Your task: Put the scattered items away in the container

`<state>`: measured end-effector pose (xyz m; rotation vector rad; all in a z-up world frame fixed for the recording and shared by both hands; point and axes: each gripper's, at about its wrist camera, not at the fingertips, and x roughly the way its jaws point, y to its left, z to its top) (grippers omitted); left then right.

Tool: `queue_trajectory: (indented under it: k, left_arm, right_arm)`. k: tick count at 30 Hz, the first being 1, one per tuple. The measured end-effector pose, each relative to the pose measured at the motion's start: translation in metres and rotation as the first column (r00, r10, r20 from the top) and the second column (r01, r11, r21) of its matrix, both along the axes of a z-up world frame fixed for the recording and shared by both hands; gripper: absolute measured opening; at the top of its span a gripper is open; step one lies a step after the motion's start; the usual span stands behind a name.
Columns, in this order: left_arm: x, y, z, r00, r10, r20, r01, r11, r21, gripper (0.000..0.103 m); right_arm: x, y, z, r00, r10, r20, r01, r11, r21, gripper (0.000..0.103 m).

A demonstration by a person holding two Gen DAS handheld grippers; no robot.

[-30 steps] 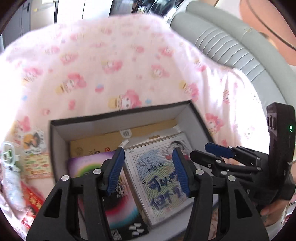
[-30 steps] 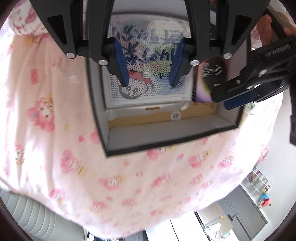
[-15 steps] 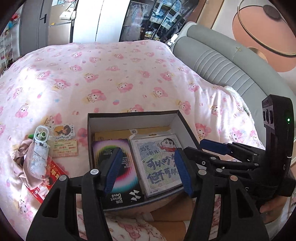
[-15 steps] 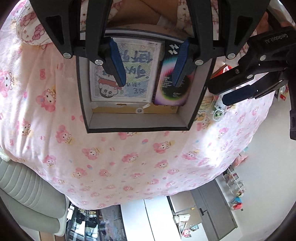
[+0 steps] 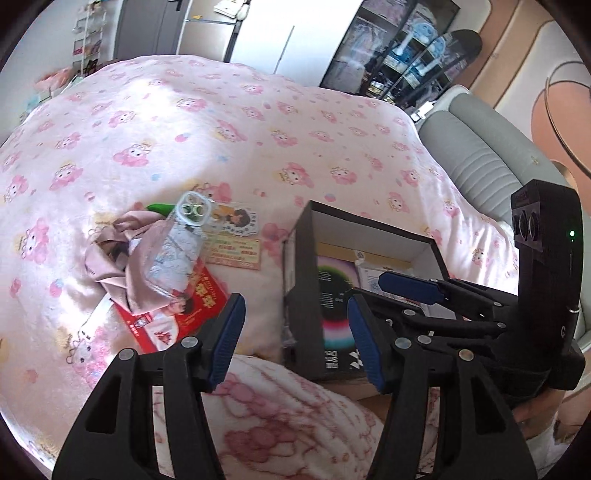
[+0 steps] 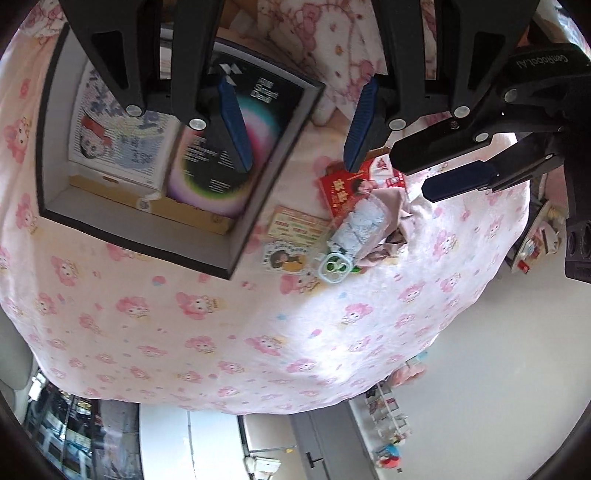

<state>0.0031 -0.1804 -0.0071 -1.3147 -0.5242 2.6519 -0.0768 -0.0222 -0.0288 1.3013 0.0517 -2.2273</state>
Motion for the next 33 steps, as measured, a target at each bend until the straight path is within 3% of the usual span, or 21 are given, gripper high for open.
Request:
queue_trajectory:
  k: [4,9,12,16,20,23,25,27,31,33]
  left_arm:
    - [-0.001,-0.051,-0.024,0.991,0.126,0.048,-0.127,0.992,0.011,0.058]
    - [0.0,-0.114,-0.074,0.956,0.251,0.153,-0.267,0.959,0.093,0.057]
    - [-0.007,-0.131,-0.1,0.955,0.227,0.189,-0.262,0.947,0.188,0.053]
    - [-0.031,-0.139,-0.119,0.97,0.13,0.204,-0.189,0.933,0.305,0.052]
    - [-0.06,-0.138,-0.144,0.957,0.068,0.283,-0.164,0.93,0.329,0.052]
    - [-0.074,-0.14,-0.161,0.947,0.042,0.318,-0.168,0.909,0.382,0.047]
    - [-0.078,-0.139,-0.163,0.946,0.059,0.318,-0.174,0.92,0.35,0.032]
    - [-0.079,-0.14,-0.164,0.945,0.088,0.314,-0.196,0.923,0.332,0.026]
    - [-0.075,-0.151,-0.167,0.943,0.146,0.299,-0.25,0.904,0.347,0.021]
    - [-0.071,-0.156,-0.16,0.949,0.166,0.268,-0.253,0.907,0.336,0.021]
  right_arm:
    - [-0.019,-0.036,-0.023,0.996,0.075,0.053,-0.075,0.997,-0.004,0.048]
    - [-0.053,-0.06,-0.05,0.989,0.084,0.122,-0.088,0.996,0.033,0.048]
    - [-0.072,-0.076,-0.066,0.979,0.104,0.178,-0.112,0.993,0.036,0.048]
    - [-0.096,-0.093,-0.081,0.976,0.107,0.188,-0.122,0.99,0.07,0.048]
    - [-0.137,-0.106,-0.085,0.983,0.073,0.167,-0.088,0.992,0.088,0.048]
    - [-0.166,-0.118,-0.094,0.986,0.041,0.164,-0.061,0.991,0.117,0.048]
    - [-0.182,-0.125,-0.1,0.986,0.033,0.166,-0.052,0.992,0.115,0.048]
    - [-0.194,-0.132,-0.107,0.984,0.036,0.174,-0.052,0.995,0.088,0.048]
    - [-0.209,-0.141,-0.124,0.977,0.043,0.207,-0.054,0.997,0.049,0.048]
    - [-0.211,-0.139,-0.131,0.966,0.049,0.252,-0.054,0.998,0.012,0.048]
